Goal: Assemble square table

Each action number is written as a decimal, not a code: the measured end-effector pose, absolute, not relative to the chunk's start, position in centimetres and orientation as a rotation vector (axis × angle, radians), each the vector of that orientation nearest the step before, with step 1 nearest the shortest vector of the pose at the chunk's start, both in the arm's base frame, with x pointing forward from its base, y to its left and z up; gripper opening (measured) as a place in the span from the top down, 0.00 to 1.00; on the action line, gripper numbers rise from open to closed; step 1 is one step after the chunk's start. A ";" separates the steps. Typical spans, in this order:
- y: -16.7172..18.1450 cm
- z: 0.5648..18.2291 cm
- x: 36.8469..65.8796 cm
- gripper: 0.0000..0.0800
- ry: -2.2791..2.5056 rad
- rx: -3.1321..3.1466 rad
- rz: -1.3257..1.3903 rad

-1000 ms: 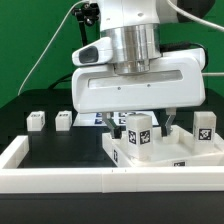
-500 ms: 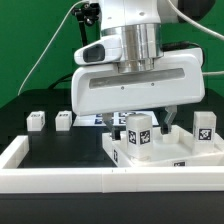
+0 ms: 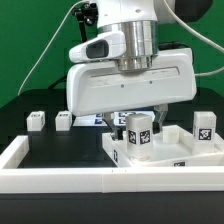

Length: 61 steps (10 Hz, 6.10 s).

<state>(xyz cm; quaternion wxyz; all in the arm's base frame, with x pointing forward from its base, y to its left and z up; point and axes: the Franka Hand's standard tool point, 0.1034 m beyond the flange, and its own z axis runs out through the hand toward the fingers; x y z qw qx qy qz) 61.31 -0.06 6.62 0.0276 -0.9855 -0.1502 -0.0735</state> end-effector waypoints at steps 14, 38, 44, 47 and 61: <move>0.4 6.2 61.4 0.64 1.293 -2.726 -0.172; 0.3 6.6 61.3 0.64 -0.631 -3.079 -0.099; 0.4 6.4 61.2 0.64 0.353 -3.084 -0.146; 0.9 6.3 61.1 0.64 0.975 -2.914 -0.122; 0.9 6.2 61.1 0.19 0.413 -3.059 -0.086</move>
Offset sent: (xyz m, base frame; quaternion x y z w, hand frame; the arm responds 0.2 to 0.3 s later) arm 0.0000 0.0000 0.0000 0.0000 0.0000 0.0000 1.0000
